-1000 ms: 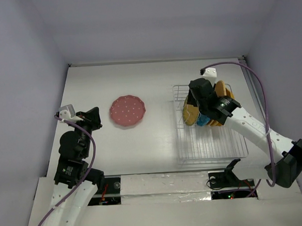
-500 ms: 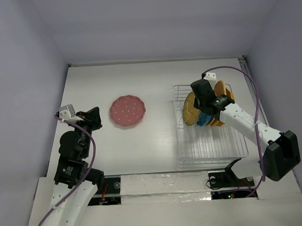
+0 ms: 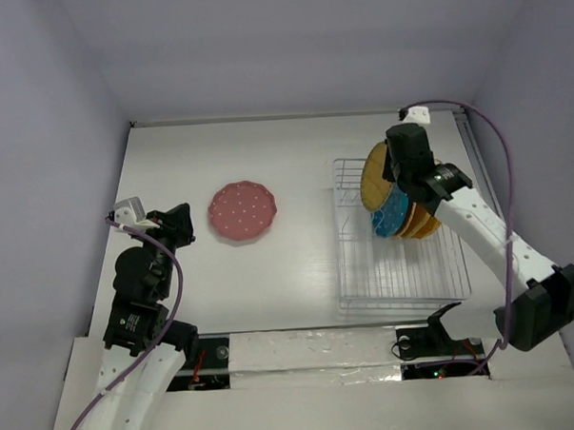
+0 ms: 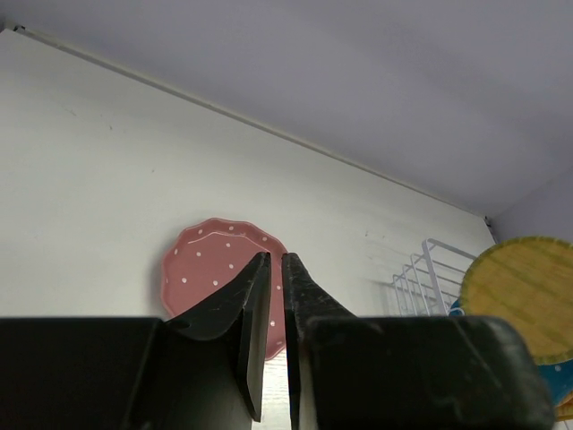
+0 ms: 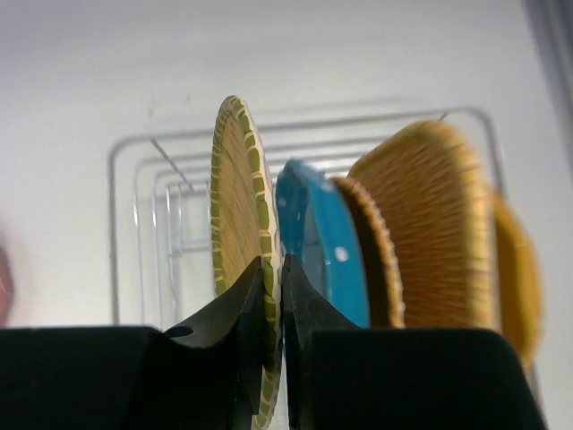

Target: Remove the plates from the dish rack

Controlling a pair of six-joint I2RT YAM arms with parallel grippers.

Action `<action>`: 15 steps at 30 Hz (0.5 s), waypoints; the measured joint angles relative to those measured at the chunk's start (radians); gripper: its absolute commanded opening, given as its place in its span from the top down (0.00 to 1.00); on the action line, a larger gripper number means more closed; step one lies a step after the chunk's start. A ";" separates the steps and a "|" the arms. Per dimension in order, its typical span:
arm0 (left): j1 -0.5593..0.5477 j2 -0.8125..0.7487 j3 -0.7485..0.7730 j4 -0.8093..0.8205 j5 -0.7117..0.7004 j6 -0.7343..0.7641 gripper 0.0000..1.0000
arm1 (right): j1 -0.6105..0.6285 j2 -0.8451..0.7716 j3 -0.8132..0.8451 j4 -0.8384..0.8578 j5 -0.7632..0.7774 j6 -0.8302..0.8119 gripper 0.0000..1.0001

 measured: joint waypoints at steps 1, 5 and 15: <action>0.000 0.000 0.000 0.000 0.000 0.000 0.92 | -0.002 -0.020 0.015 -0.003 -0.005 -0.007 1.00; 0.000 0.001 0.000 0.000 0.000 0.000 0.91 | 0.011 -0.133 0.051 0.015 -0.061 -0.003 1.00; 0.000 0.005 0.000 0.000 0.000 0.000 0.90 | 0.341 -0.039 0.000 0.166 -0.327 0.077 1.00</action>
